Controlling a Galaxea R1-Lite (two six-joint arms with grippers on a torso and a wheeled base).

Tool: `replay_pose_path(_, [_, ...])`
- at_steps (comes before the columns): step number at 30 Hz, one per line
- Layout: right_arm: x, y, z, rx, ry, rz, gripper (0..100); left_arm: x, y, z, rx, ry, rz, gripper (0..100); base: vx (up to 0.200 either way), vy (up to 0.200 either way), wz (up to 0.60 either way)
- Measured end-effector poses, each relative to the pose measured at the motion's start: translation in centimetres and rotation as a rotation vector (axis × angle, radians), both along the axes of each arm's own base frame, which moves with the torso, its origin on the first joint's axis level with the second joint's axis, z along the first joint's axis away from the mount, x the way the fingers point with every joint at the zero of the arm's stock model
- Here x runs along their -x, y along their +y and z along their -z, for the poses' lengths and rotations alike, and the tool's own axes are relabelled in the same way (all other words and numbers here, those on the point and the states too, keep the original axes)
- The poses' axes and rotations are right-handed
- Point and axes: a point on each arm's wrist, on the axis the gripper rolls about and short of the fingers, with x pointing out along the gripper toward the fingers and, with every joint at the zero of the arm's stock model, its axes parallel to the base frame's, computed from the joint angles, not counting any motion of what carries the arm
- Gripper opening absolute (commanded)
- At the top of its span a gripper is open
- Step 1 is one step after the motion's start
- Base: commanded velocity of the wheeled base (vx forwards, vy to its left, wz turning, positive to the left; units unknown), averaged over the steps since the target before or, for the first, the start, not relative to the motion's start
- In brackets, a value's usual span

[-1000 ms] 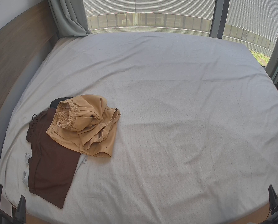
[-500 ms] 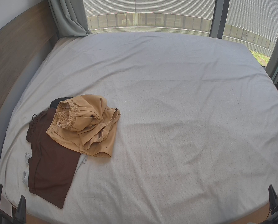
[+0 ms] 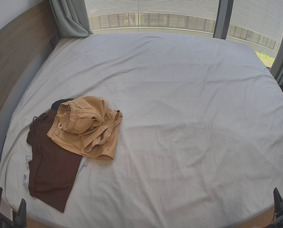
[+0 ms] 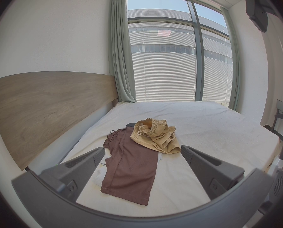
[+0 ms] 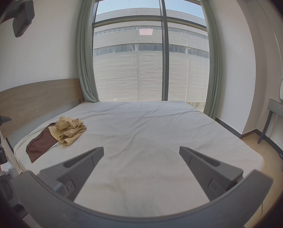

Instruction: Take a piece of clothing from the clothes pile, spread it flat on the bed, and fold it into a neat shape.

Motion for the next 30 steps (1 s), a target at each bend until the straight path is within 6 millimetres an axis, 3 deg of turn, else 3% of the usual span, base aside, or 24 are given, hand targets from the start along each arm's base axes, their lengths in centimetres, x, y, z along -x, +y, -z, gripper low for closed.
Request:
replay_pose_path(7, [0.0, 0.0, 0.0, -0.001, 0.0, 0.001, 100, 0.1, 0.0, -0.5, -0.003, -0.042, 0.0, 100, 0.0, 0.0, 0.0])
replay_pose_path(14, [0.0, 0.0, 0.0, -0.001, 0.0, 0.003, 100, 0.8, -0.1, -5.1, -0.009, -0.186, -0.012, 100, 0.0, 0.0, 0.0])
replay_pose_path(21, [0.0, 0.0, 0.0, -0.001, 0.0, 0.003, 100, -0.5, -0.1, -7.0, -0.016, -0.168, 0.003, 100, 0.0, 0.0, 0.0])
replay_pose_path(30, [0.0, 0.0, 0.0, -0.001, 0.0, 0.002, 100, -2.5, 0.0, -7.6, 0.016, -0.076, 0.061, 100, 0.0, 0.0, 0.0])
